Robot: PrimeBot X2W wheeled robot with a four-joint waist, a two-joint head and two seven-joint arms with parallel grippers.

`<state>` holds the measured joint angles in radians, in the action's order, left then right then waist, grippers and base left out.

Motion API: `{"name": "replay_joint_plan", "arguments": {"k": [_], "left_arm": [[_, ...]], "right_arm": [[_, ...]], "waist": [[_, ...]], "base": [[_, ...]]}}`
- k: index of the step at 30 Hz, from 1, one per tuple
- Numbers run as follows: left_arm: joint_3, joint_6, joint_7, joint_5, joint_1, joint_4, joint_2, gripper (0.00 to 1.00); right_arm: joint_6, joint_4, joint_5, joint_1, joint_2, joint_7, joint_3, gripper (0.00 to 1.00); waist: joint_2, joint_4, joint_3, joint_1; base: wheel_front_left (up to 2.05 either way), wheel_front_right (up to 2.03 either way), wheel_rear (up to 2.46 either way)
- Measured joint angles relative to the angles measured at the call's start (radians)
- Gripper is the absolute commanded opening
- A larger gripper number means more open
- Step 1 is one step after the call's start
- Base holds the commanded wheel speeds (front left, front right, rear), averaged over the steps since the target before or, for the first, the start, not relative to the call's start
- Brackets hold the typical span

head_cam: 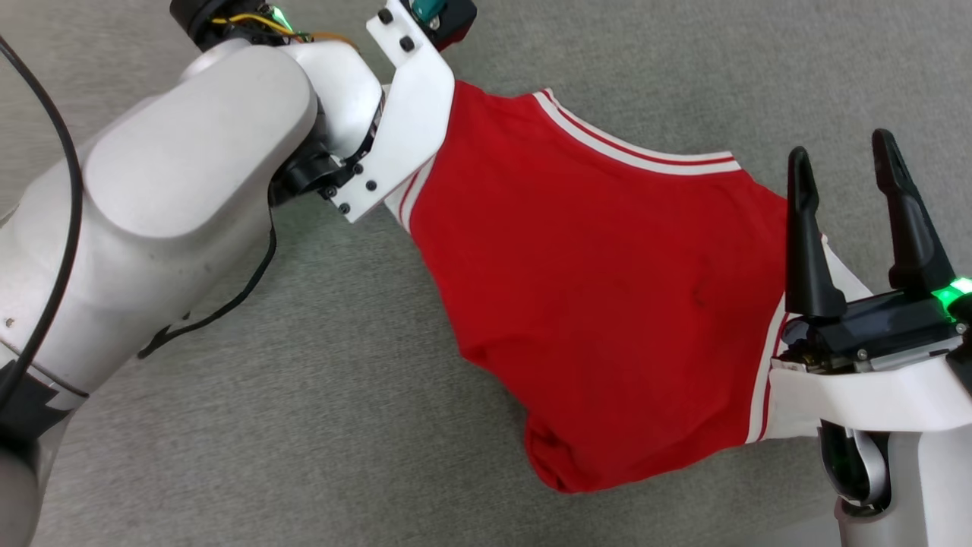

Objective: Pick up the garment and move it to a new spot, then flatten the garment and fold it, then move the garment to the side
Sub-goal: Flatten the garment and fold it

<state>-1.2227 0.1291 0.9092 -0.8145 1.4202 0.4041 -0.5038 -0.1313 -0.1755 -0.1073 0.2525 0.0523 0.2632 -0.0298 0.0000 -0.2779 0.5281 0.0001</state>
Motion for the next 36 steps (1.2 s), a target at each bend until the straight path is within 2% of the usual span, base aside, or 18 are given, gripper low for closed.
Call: {"name": "replay_joint_plan", "arguments": {"k": [7, 8, 9, 14, 19, 23, 28, 36], "left_arm": [[-0.041, -0.001, 0.085, -0.012, 0.007, -0.039, -0.037, 1.0], [-0.038, -0.002, 0.102, -0.002, 0.002, -0.056, -0.046, 0.82], [-0.037, -0.002, 0.108, 0.007, -0.003, -0.067, -0.051, 0.0], [-0.048, 0.0, 0.056, 0.025, -0.028, -0.102, -0.054, 0.0], [-0.059, 0.0, -0.094, -0.002, -0.028, -0.099, -0.05, 0.0], [-0.059, 0.0, -0.176, -0.028, -0.027, -0.109, -0.063, 0.0], [-0.059, 0.0, -0.201, -0.061, -0.059, -0.144, -0.133, 0.0], [-0.058, -0.009, -0.201, -0.136, -0.169, -0.13, -0.284, 0.0]], "right_arm": [[0.0, 0.016, -0.016, 0.015, 0.0, 0.0, -0.015, 1.0], [0.0, 0.018, -0.016, 0.017, 0.0, 0.0, -0.016, 1.0], [0.0, 0.019, -0.016, 0.02, 0.0, 0.0, -0.016, 1.0], [0.0, 0.028, -0.016, 0.025, 0.0, 0.0, -0.002, 1.0], [0.0, 0.038, -0.005, -0.002, 0.0, 0.0, 0.018, 1.0], [0.0, 0.046, 0.019, -0.038, -0.001, 0.0, 0.036, 1.0], [0.0, 0.055, 0.033, -0.078, -0.001, 0.0, 0.052, 1.0], [0.0, 0.061, 0.051, -0.095, -0.001, 0.0, 0.05, 1.0]], "waist": [[0.0, -0.042, 0.043, -0.0001], [0.0, -0.046, 0.046, -0.0001], [0.0, -0.05, 0.049, -0.0001], [0.0, -0.041, 0.034, -0.0001], [0.0, -0.003, -0.015, -0.0001], [0.0, 0.046, -0.065, -0.0001], [0.0, 0.126, -0.127, -0.0001], [0.0, 0.241, -0.203, -0.0001]], "base": [[0.0, 0.0, 0.0], [0.0, 0.0, 0.0], [0.0, 0.0, 0.0], [0.0, 0.0, 0.0], [0.0, 0.0, 0.0], [0.0, 0.0, 0.0], [0.0, 0.0, 0.0], [0.0, 0.0, 0.0]]}}
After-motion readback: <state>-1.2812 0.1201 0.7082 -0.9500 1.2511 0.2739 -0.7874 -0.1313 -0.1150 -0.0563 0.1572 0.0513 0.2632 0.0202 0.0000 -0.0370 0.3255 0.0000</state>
